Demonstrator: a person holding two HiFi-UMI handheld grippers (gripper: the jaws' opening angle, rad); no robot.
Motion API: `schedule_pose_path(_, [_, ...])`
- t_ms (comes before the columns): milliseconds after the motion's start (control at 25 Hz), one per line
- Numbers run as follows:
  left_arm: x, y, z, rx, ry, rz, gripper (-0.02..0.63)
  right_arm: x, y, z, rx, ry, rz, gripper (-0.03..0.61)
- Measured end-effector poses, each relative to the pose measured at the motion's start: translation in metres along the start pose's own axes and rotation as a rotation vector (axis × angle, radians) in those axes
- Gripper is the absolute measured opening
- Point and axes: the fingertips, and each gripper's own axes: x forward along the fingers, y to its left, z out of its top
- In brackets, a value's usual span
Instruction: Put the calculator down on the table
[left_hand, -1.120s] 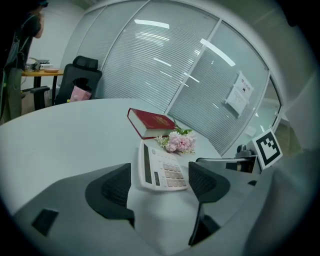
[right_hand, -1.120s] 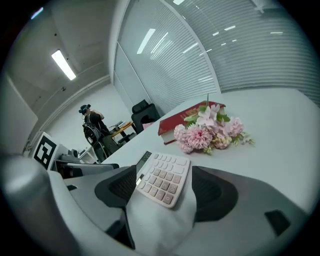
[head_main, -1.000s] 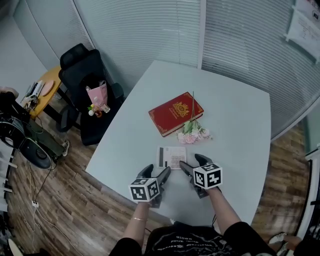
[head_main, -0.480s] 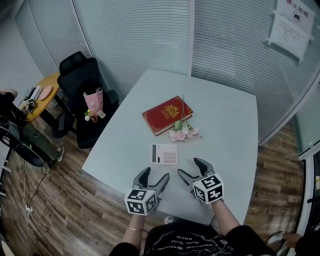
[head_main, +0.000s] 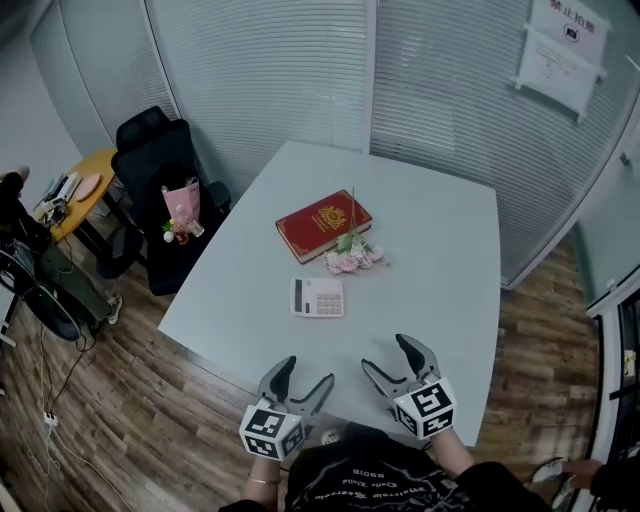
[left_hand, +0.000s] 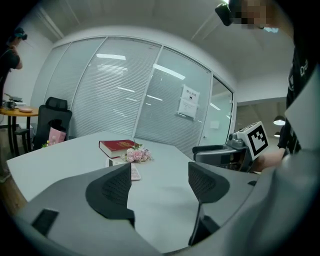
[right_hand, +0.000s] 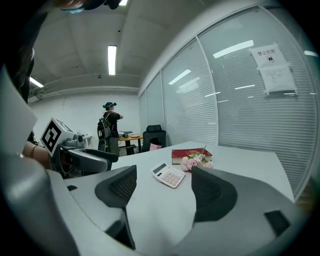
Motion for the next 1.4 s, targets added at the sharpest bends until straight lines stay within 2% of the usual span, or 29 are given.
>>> schedule_pose_path(280, [-0.022, -0.027, -0.035, 0.016, 0.038, -0.054, 0.374, -0.035, 0.014, -0.032, -0.005, 0.027, -0.035, 0.331])
schedule_pose_path(560, [-0.024, -0.037, -0.038, -0.007, 0.030, -0.075, 0.374, -0.043, 0.019, -0.046, -0.027, 0.051, -0.060, 0.331])
schedule_pose_path(640, [-0.023, -0.041, -0.039, 0.000, 0.029, -0.084, 0.373, -0.045, 0.020, -0.046, -0.027, 0.036, -0.076, 0.322])
schedule_pose_path(720, [-0.024, -0.043, -0.038, 0.000, 0.027, -0.082, 0.368, -0.046, 0.023, -0.046, -0.026, 0.028, -0.072, 0.281])
schedule_pose_path(760, [-0.025, -0.043, -0.038, -0.006, 0.023, -0.075, 0.346, -0.046, 0.025, -0.046, -0.031, 0.028, -0.064, 0.248])
schedule_pose_path(880, [-0.030, -0.038, -0.034, -0.034, -0.007, -0.050, 0.203, -0.046, 0.032, -0.045, -0.046, 0.024, -0.037, 0.158])
schedule_pose_path(960, [-0.033, -0.037, -0.029, -0.057, -0.035, -0.040, 0.113, -0.046, 0.033, -0.042, -0.048, 0.015, -0.034, 0.129])
schedule_pose_path(1040, [-0.035, -0.038, -0.023, -0.069, -0.059, -0.042, 0.050, -0.046, 0.030, -0.040, -0.043, 0.004, -0.042, 0.109])
schedule_pose_path(1200, [-0.034, -0.045, -0.017, -0.052, -0.061, -0.083, 0.021, -0.047, 0.025, -0.040, -0.019, -0.005, -0.049, 0.011])
schedule_pose_path(1400, [-0.030, -0.047, -0.015, -0.082, -0.073, -0.107, 0.020, -0.044, 0.025, -0.037, -0.069, 0.001, -0.047, 0.008])
